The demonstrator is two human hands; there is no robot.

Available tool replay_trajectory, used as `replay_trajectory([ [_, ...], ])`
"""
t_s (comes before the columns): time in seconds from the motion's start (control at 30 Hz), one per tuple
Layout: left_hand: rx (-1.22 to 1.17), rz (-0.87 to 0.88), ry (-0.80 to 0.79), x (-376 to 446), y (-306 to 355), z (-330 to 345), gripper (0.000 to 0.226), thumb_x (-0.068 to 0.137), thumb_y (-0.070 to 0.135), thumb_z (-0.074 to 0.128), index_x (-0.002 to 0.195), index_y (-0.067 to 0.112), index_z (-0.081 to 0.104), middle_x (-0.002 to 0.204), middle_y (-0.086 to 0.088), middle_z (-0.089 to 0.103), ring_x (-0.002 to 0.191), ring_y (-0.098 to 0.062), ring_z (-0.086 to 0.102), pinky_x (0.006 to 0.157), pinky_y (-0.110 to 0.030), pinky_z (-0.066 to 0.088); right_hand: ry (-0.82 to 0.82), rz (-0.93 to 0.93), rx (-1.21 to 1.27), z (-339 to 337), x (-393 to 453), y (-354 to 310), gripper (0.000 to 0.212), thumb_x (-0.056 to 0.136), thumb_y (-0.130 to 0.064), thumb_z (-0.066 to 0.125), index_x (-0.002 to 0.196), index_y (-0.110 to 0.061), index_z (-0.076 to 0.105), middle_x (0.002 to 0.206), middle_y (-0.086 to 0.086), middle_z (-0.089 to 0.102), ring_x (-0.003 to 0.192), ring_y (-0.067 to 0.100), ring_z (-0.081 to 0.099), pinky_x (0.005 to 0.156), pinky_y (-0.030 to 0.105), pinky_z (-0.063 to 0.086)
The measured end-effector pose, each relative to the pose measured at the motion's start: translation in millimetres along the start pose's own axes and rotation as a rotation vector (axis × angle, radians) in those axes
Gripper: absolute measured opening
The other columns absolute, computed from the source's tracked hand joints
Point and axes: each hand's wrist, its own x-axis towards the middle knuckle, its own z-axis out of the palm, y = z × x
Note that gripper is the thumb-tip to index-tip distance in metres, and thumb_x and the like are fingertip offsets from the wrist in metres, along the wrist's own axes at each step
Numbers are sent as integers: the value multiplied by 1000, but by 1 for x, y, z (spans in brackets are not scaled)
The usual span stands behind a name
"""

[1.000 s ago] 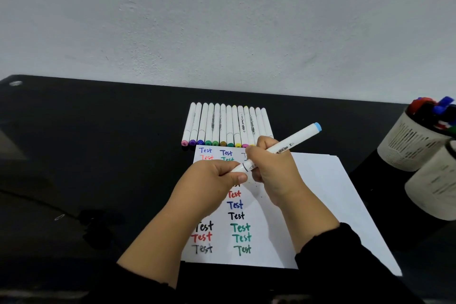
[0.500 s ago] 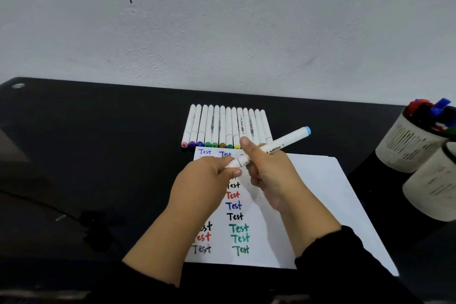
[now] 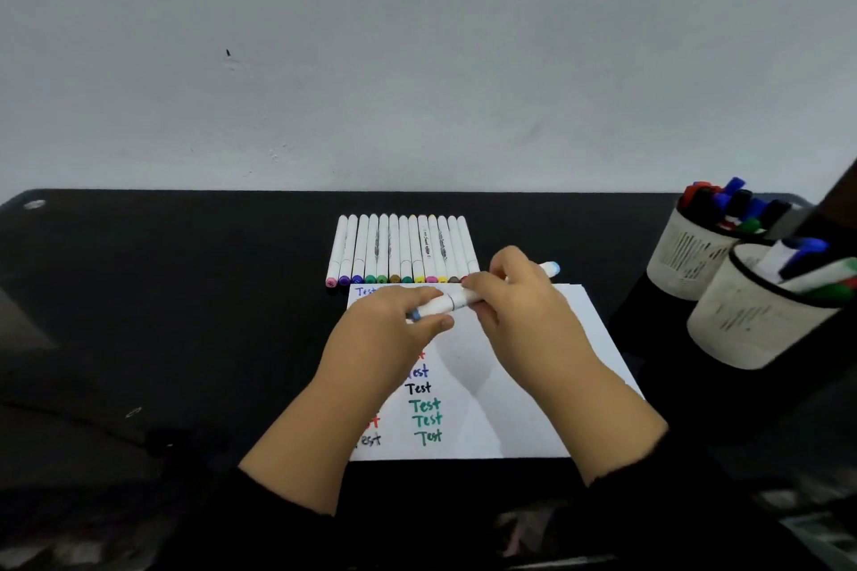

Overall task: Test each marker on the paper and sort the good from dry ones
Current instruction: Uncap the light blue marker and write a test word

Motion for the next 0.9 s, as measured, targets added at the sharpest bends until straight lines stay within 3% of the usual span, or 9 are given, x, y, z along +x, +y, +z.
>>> replay_trajectory([
  [0.07, -172, -9, -42, -1, 10, -2, 45, 87, 37, 62, 130, 37, 51, 95, 24, 52, 81, 1, 51, 66, -15, 41, 42, 58, -1, -8, -1, 7, 22, 68, 4, 79, 85, -5, 68, 80, 10, 54, 60, 16, 42, 41, 24, 35],
  [0.13, -335, -7, -101, 0, 19, -3, 48, 88, 37, 60, 135, 35, 46, 103, 28, 56, 91, 5, 49, 81, -16, 37, 85, 148, -3, -18, -4, 19, 18, 72, 5, 74, 86, -4, 66, 83, 11, 54, 58, 19, 45, 40, 26, 38],
  [0.27, -325, 27, -182, 9, 38, 12, 48, 93, 40, 52, 139, 32, 41, 135, 18, 48, 108, 2, 42, 89, -21, 30, 186, 317, 89, -43, -13, 41, 20, 80, 4, 66, 98, -4, 63, 101, 11, 53, 69, 19, 53, 56, 24, 46],
  [0.37, -237, 91, -234, 21, 55, 40, 46, 94, 39, 49, 139, 30, 42, 142, 14, 42, 126, -5, 41, 95, -21, 30, 324, 454, 181, -63, -22, 60, 17, 86, -1, 60, 102, -6, 61, 102, 0, 47, 73, 3, 49, 64, 6, 40],
  [0.5, -38, 126, -257, 38, 70, 85, 48, 96, 39, 44, 142, 26, 37, 148, 5, 35, 134, -16, 35, 105, -30, 30, 432, 555, 311, -87, -37, 84, 13, 90, -7, 56, 98, -17, 55, 99, -1, 50, 80, 7, 52, 69, 11, 43],
  [0.57, 93, 139, -265, 44, 72, 108, 50, 97, 39, 42, 144, 23, 33, 151, 5, 30, 137, -17, 30, 109, -30, 27, 459, 589, 352, -100, -46, 96, 21, 91, -8, 56, 94, -28, 49, 100, -2, 52, 87, 7, 54, 73, 15, 45],
  [0.7, 307, 198, -297, 50, 61, 138, 56, 98, 42, 36, 148, 21, 23, 156, 7, 16, 143, -13, 15, 114, -31, 14, 501, 587, 296, -118, -58, 113, 18, 90, -4, 54, 94, -21, 48, 95, -14, 46, 93, 6, 50, 72, 9, 44],
  [0.8, 387, 233, -295, 48, 53, 149, 57, 98, 42, 34, 149, 21, 20, 156, 9, 13, 143, -12, 12, 115, -29, 12, 494, 635, 295, -124, -64, 125, 18, 90, -3, 55, 94, -19, 47, 98, -7, 46, 92, 5, 51, 71, 2, 41],
  [0.9, 393, 237, -250, 46, 49, 153, 57, 97, 44, 34, 149, 23, 21, 155, 12, 14, 142, -11, 14, 114, -29, 14, 499, 699, 301, -124, -66, 136, 17, 92, -6, 52, 92, -23, 47, 98, -3, 50, 84, 7, 56, 67, 7, 46],
])
